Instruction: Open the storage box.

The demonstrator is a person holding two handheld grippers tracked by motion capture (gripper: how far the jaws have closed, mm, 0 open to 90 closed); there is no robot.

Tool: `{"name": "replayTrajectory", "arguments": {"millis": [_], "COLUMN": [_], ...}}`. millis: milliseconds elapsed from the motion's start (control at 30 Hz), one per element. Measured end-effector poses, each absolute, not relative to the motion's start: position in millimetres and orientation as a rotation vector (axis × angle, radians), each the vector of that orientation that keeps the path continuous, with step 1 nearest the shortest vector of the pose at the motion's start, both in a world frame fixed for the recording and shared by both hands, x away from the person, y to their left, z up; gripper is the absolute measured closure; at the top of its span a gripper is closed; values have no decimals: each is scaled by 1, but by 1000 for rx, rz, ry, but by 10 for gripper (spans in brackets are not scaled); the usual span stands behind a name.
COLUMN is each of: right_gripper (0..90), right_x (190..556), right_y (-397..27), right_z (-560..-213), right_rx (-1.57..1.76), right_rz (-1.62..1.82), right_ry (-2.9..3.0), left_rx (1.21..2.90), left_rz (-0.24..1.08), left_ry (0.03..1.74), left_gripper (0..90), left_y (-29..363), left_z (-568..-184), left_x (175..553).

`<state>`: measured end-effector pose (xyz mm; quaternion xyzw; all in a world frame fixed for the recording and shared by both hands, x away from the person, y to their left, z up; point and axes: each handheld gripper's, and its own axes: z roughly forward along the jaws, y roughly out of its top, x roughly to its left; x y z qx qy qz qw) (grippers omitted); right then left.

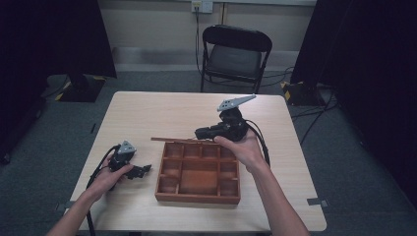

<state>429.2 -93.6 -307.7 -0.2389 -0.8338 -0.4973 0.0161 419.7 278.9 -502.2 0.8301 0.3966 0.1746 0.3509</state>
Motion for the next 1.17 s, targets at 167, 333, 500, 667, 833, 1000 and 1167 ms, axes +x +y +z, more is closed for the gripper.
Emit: {"name": "replayTrajectory", "arguments": {"millis": [167,333,500,667,833,1000,1167], "right_gripper": [849,849,849,849,849,849,849], "right_x": [429,429,429,429,429,429,429], "right_y": [-94,-93,-93,-93,-94,-93,-94], "right_z": [-308,-308,-308,-308,-308,-308,-308], "right_rx": [-742,-744,-745,-744,-742,-745,-744], "right_rz": [-1545,-1546,-1544,-1544,-1544,-1546,-1550], "right_ry": [-2595,-2597,-2597,-2596,-2595,-2597,-2593], "left_rx": [2147,2149,2149,2149,2149,2149,2149], "left_rz": [451,452,452,452,452,452,452], "left_ry": [1026,1027,1027,1027,1027,1027,1027], "left_gripper": [51,51,51,51,51,51,51], "left_y": [279,279,279,279,279,279,279], "left_z": [-502,-502,-502,-502,-502,-502,-502], "left_x": [420,420,420,420,420,420,420]}}
